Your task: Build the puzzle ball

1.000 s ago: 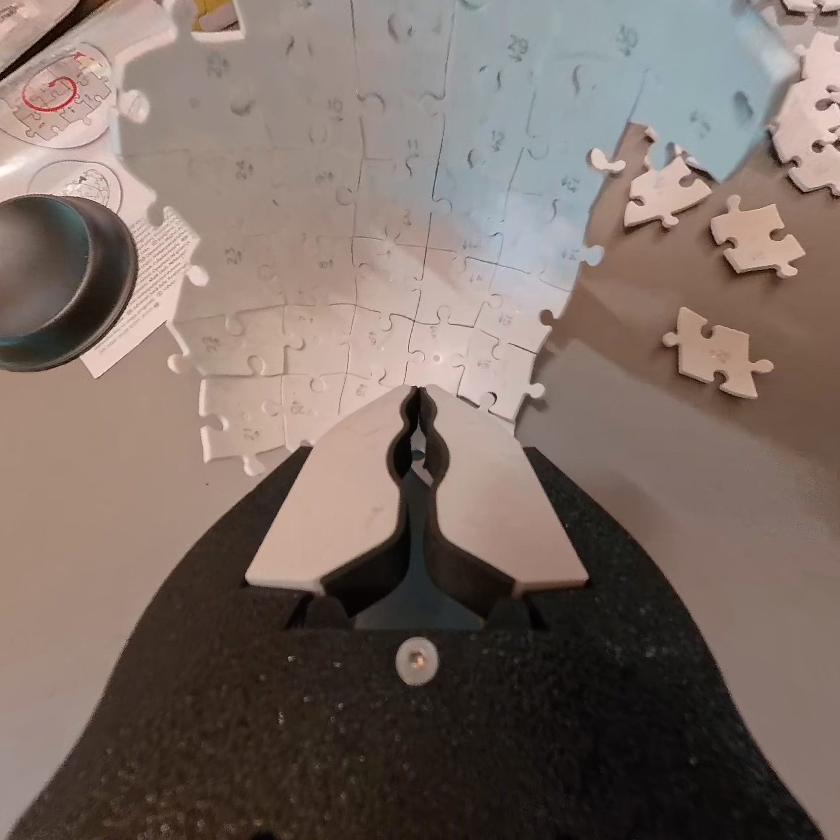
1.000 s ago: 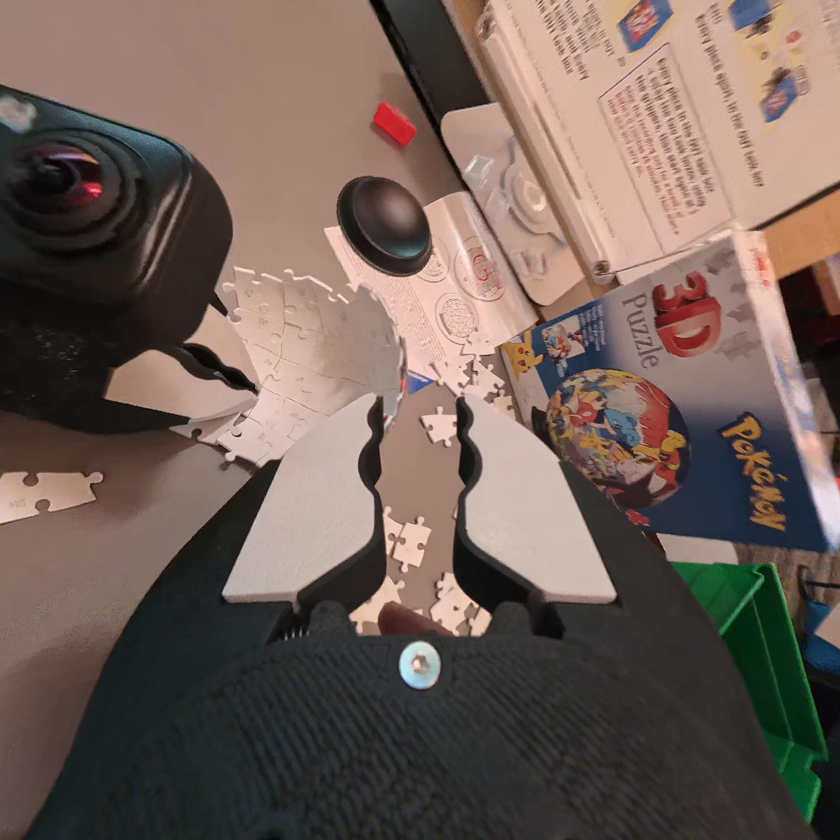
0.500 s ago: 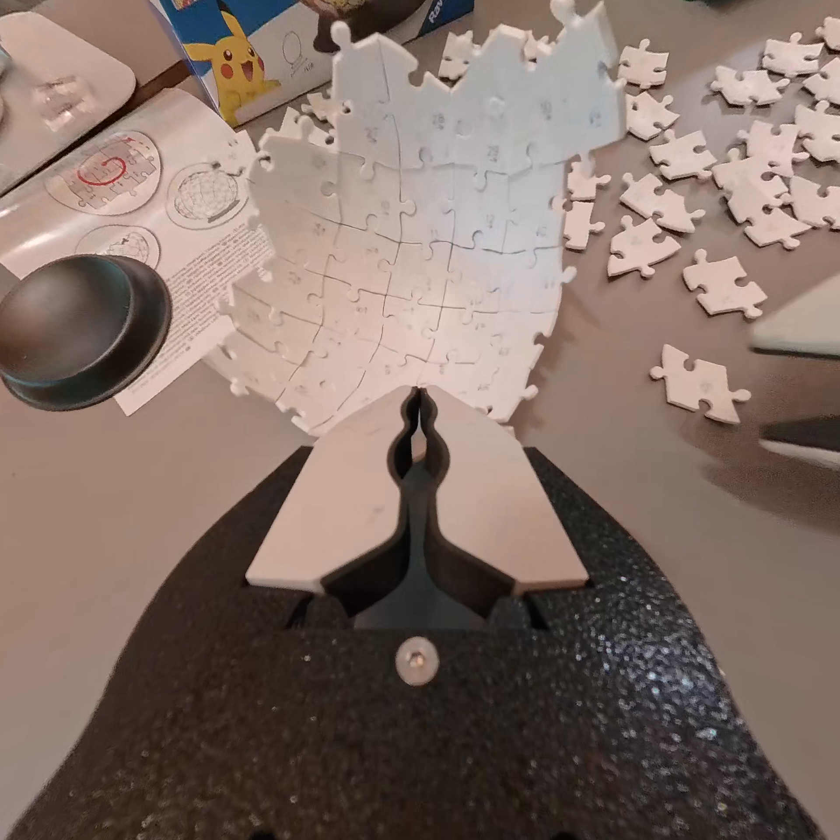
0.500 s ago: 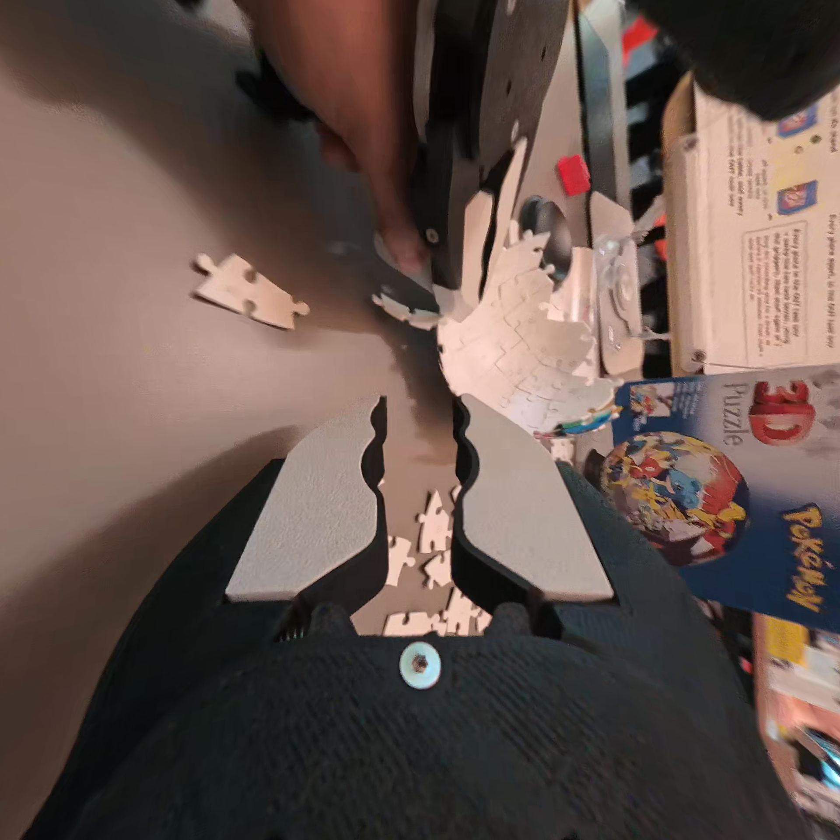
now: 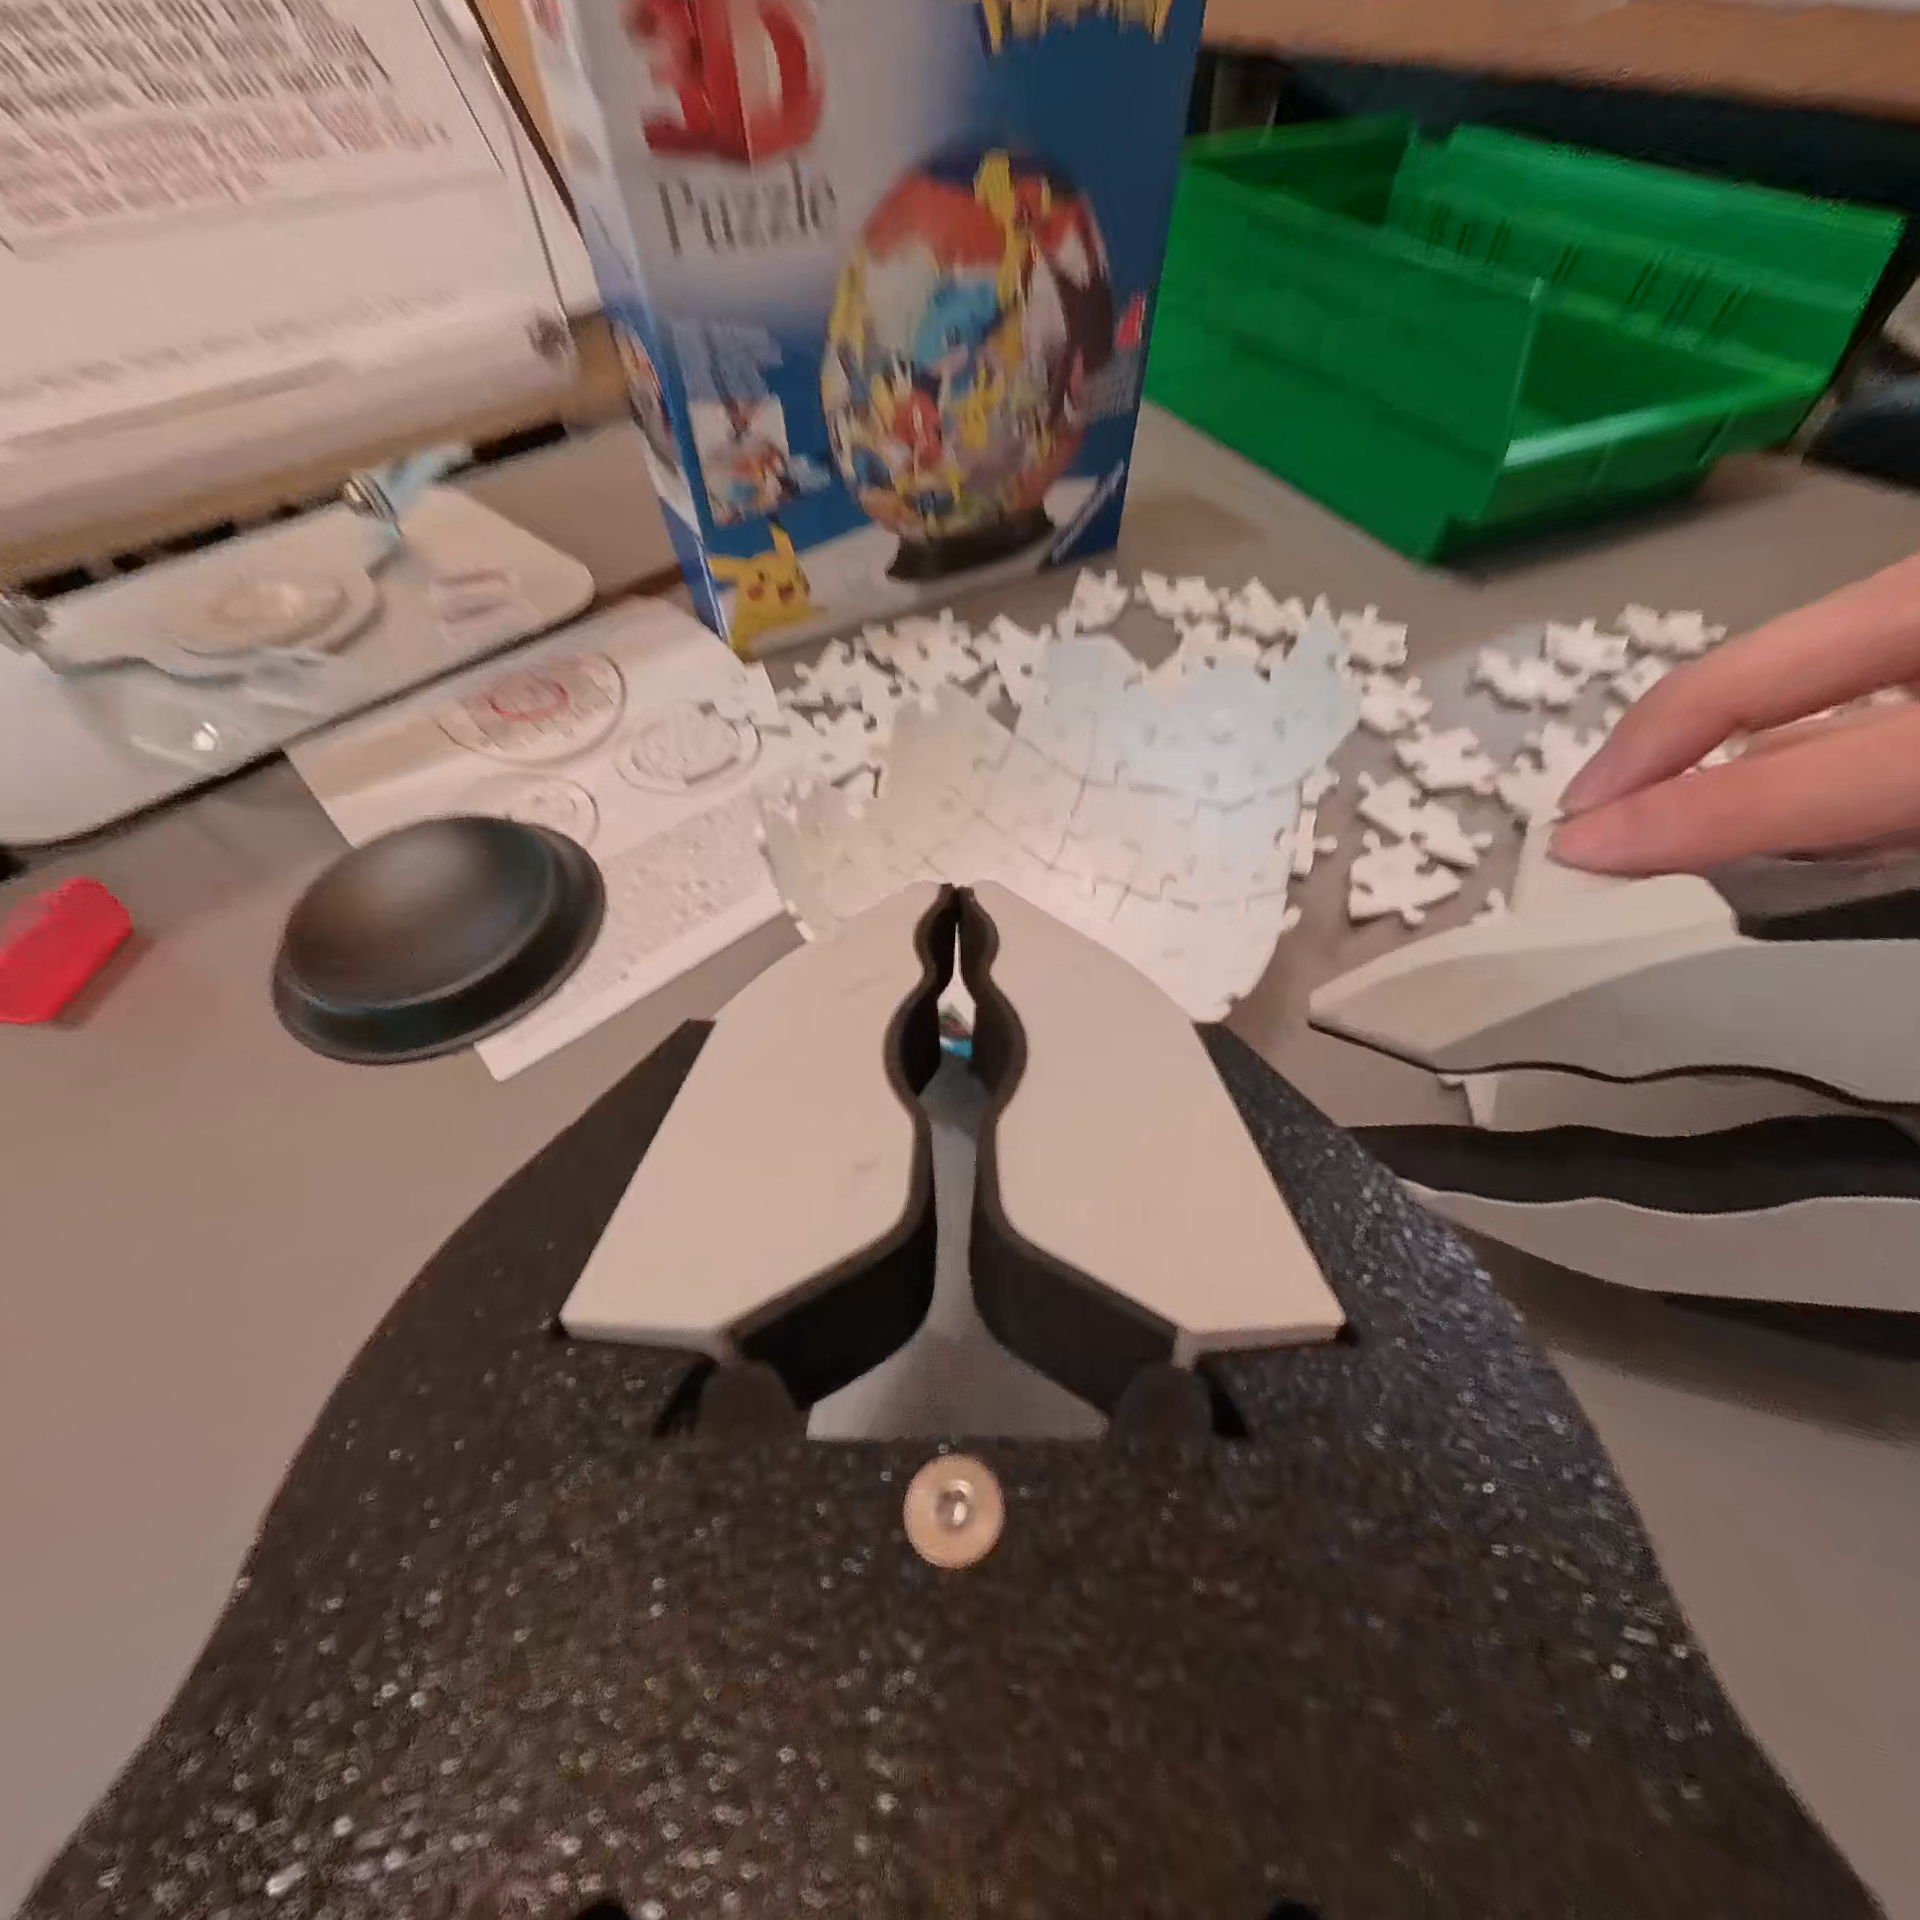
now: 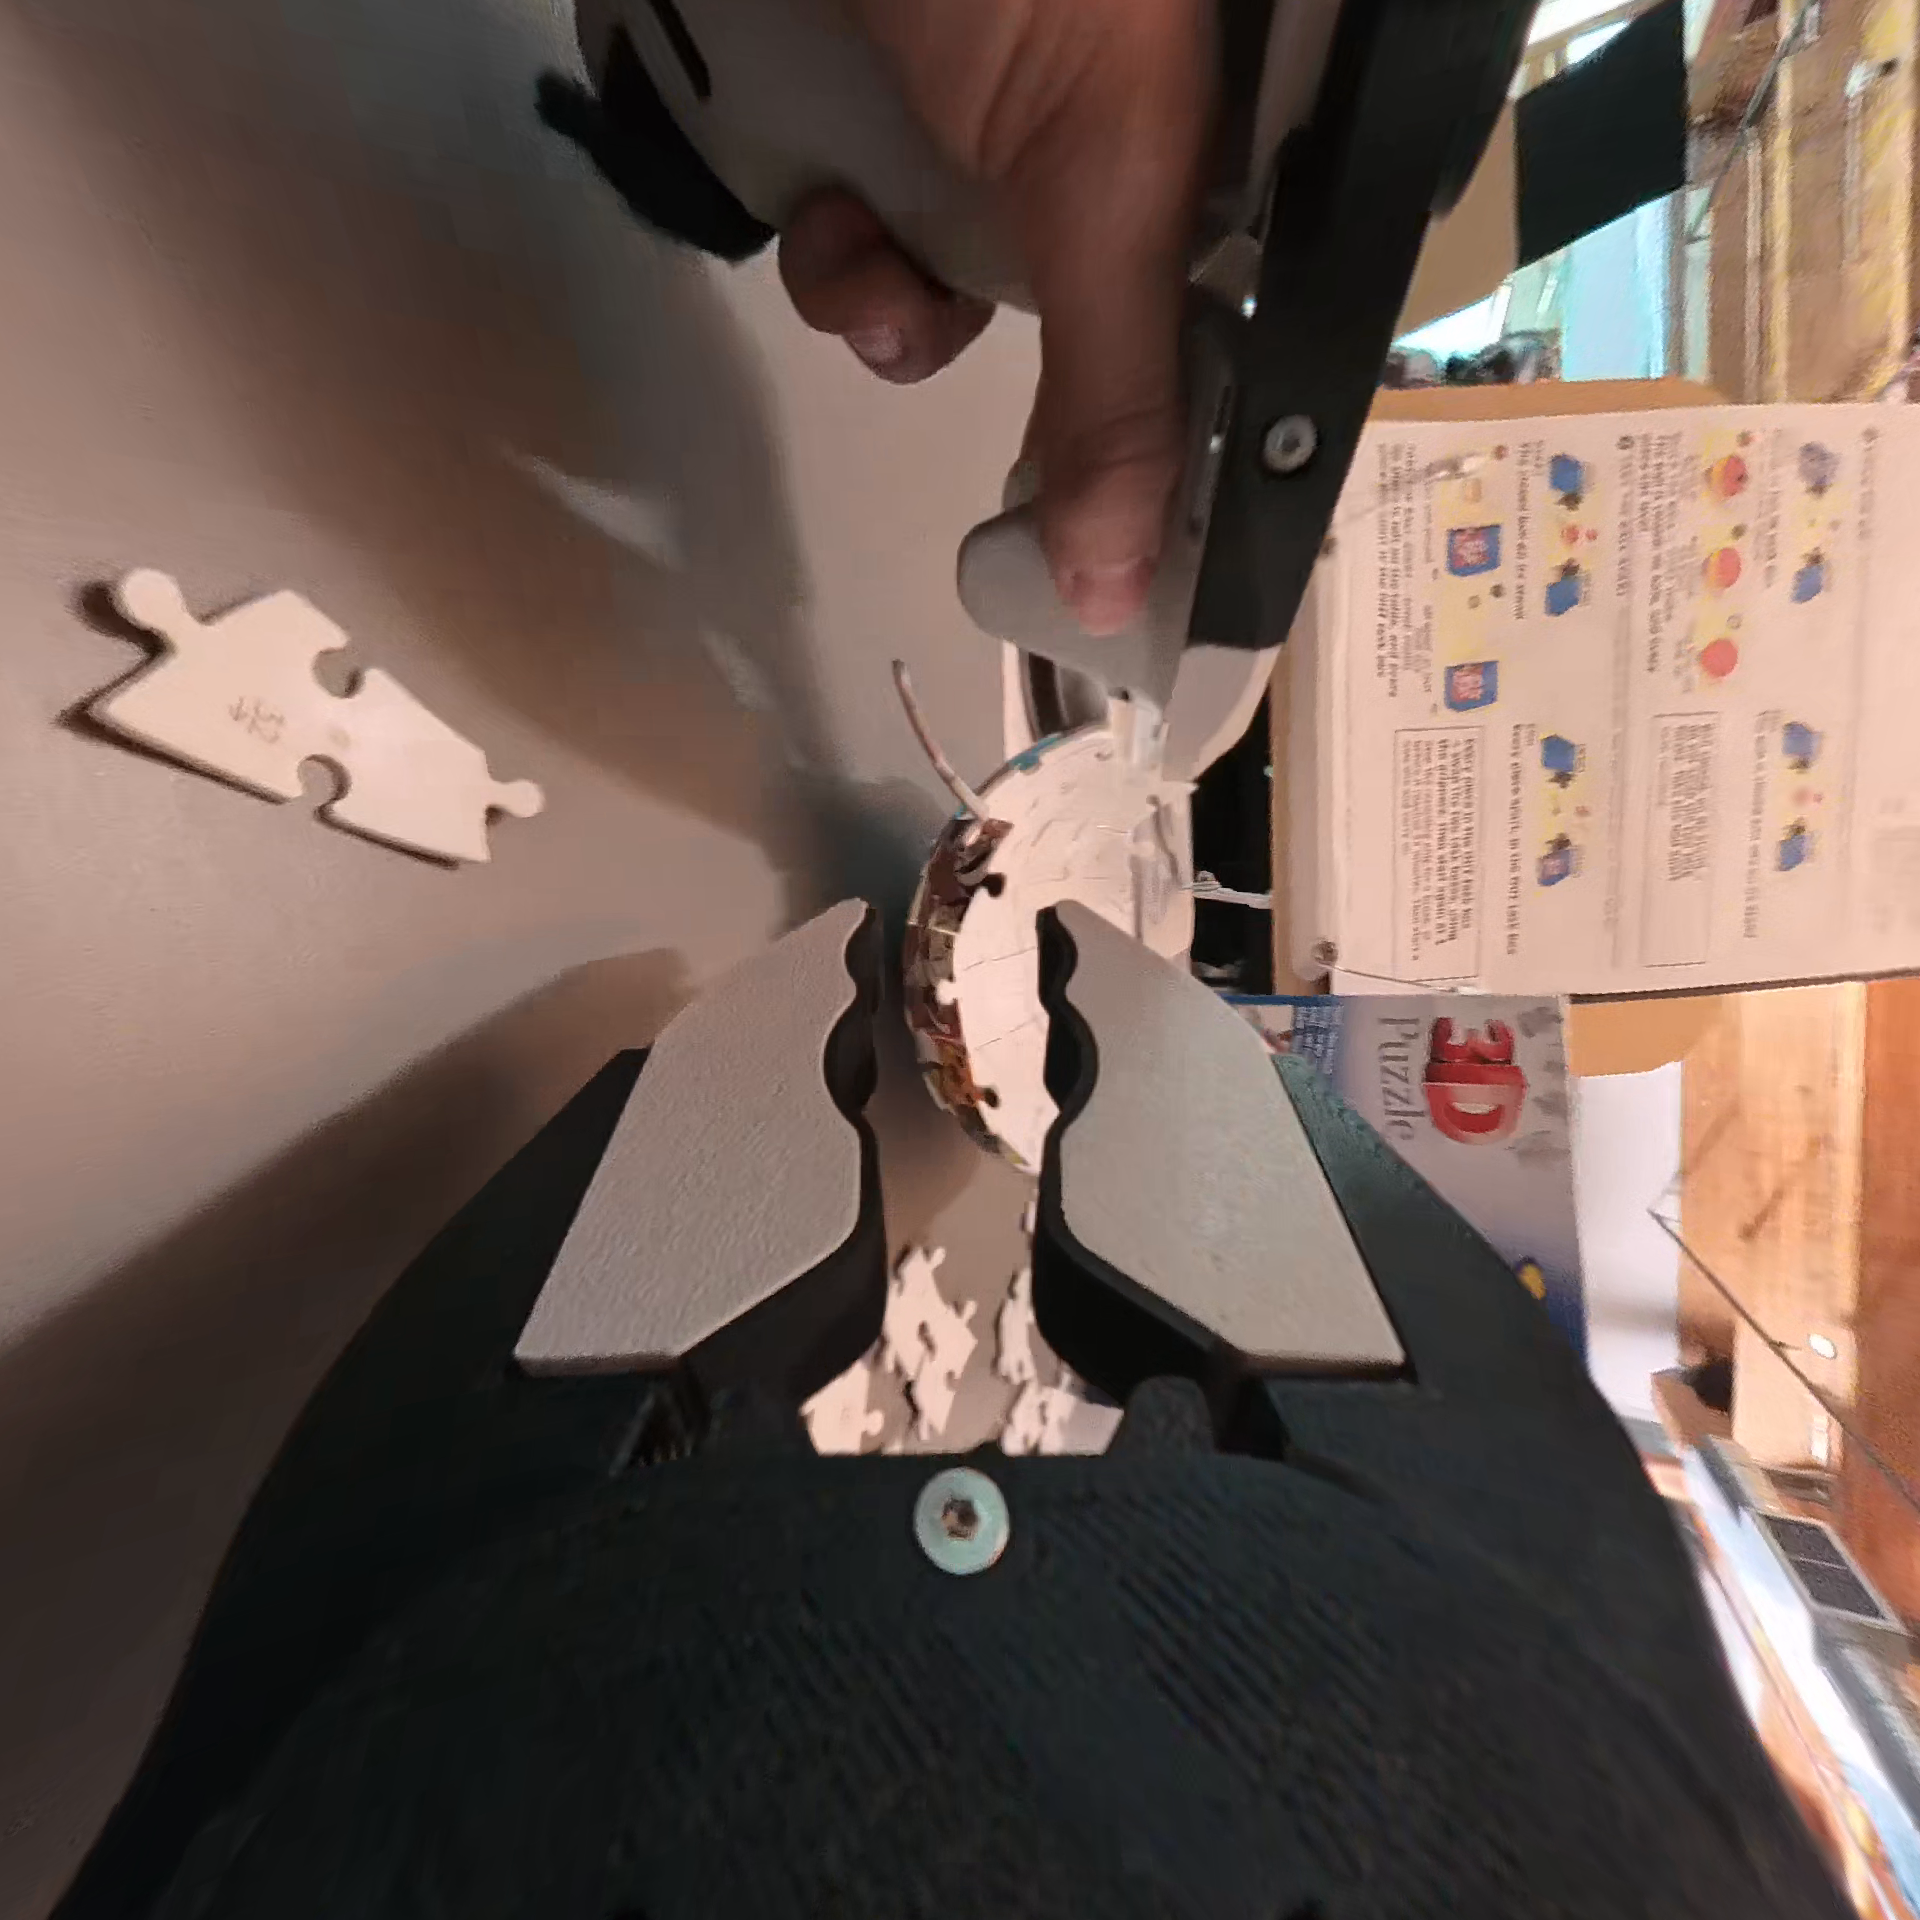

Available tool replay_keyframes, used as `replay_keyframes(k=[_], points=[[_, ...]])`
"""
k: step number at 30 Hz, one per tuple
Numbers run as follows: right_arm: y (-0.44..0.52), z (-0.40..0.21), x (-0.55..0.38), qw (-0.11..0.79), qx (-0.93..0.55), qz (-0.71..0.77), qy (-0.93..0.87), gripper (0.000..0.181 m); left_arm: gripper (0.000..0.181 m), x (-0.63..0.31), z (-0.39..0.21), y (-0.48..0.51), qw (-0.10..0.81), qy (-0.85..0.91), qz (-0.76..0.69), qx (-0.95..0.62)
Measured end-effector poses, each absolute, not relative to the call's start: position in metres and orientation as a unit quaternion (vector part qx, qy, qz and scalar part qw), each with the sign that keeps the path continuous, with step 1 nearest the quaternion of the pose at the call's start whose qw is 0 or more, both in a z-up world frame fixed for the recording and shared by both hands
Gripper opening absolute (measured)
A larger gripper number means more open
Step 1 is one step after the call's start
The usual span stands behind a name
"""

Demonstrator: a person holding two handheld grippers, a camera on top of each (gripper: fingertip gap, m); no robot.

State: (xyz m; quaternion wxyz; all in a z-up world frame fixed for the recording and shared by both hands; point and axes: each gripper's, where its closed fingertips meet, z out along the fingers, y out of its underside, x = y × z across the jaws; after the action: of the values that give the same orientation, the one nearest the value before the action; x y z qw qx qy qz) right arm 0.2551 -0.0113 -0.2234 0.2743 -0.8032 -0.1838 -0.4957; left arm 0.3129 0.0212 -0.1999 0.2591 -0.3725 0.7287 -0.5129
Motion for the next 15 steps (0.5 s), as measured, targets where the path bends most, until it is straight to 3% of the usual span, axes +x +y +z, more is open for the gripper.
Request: replay_keyframes(k=[7, 12, 15], points=[[0.007, -0.212, 0.265, 0.289, -0.796, -0.511, -0.15, 0.033, 0.0, 0.316, -0.181, 0.045, 0.29, 0.729, -0.537, -0.311], [0.006, -0.225, 0.276, 0.264, -0.806, -0.513, -0.128, 0.033, 0.025, 0.312, -0.194, 0.047, 0.277, 0.804, -0.49, -0.19], [-0.001, -0.224, 0.285, 0.251, -0.804, -0.528, -0.111, 0.032, 0.029, 0.311, -0.197, 0.051, 0.281, 0.831, -0.464, -0.12]])
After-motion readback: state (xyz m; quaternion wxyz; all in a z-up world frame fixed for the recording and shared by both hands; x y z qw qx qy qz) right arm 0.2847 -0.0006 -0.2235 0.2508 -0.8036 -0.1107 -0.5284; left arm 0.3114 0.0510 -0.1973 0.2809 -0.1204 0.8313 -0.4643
